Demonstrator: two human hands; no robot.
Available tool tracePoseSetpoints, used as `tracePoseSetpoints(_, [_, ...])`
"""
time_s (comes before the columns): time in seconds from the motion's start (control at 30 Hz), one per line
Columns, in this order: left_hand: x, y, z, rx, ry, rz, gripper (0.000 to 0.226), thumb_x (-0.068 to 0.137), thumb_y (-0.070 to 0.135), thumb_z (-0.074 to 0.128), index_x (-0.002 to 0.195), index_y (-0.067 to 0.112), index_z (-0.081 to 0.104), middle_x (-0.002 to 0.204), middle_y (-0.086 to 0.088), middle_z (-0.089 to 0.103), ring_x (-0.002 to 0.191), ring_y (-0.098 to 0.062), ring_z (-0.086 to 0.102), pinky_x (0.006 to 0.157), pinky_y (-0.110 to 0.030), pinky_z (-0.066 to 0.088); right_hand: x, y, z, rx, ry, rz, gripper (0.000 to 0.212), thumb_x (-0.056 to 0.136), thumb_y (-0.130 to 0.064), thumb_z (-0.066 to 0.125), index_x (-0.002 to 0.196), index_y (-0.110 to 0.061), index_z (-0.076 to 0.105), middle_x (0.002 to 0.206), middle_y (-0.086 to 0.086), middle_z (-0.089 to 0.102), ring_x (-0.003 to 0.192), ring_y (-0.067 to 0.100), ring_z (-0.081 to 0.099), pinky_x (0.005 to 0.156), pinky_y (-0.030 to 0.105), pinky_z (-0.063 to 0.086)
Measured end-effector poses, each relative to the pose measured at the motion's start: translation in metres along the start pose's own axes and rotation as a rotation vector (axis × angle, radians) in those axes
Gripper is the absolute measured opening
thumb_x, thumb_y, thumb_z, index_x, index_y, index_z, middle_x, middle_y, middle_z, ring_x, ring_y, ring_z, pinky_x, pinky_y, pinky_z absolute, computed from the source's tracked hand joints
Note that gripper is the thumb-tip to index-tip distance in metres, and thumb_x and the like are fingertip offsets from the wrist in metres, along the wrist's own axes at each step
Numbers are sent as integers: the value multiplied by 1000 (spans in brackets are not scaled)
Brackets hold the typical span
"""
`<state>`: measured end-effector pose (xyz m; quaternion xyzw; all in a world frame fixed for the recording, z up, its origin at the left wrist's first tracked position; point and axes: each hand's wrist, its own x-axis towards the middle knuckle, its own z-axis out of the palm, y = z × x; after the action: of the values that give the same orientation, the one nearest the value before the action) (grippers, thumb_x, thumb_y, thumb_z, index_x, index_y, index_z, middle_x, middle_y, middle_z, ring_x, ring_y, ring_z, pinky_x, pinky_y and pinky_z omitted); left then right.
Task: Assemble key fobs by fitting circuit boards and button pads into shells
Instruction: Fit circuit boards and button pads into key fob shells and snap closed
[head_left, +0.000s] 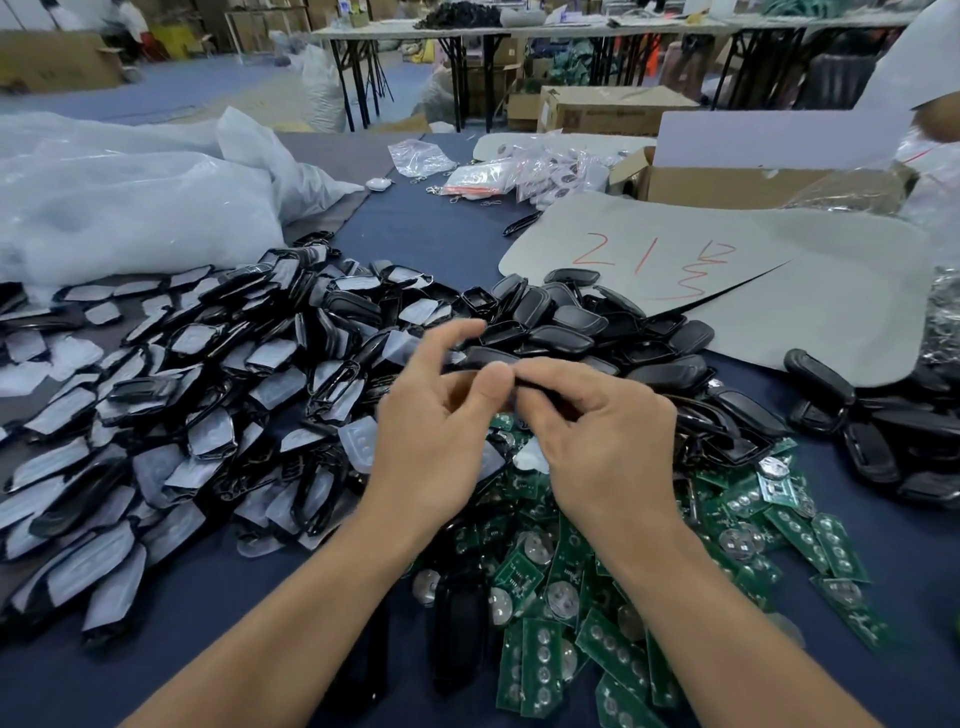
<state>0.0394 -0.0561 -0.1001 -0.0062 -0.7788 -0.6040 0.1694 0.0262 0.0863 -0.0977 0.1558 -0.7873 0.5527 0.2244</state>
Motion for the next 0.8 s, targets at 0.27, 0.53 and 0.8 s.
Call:
tracePoseSetpoints(0.27, [12,-5,-8,-126,117,-117,55,94,-3,60,120,46,63,94,3,81,93,-16,78,85,-38,62,7,8,-2,39,-91,204,39,90,-6,69,99,-42,81,104,-25,77,78,-10,67,68,10,52])
tracePoseSetpoints(0.53, [13,-10,-11,-112,129,-214,31,90,-6,64,108,17,73,90,0,82,87,-25,79,84,-51,65,11,17,16,-656,-558,16,47,95,-16,61,139,-34,62,98,-2,57,112,25,50,87,31,33])
tracePoseSetpoints(0.8, [14,-3,-14,-189,126,-226,32,86,-8,69,103,17,77,87,-3,82,81,-20,79,71,-28,64,16,12,11,-540,-462,121,13,92,-23,71,103,-29,75,98,1,71,104,25,60,98,39,47])
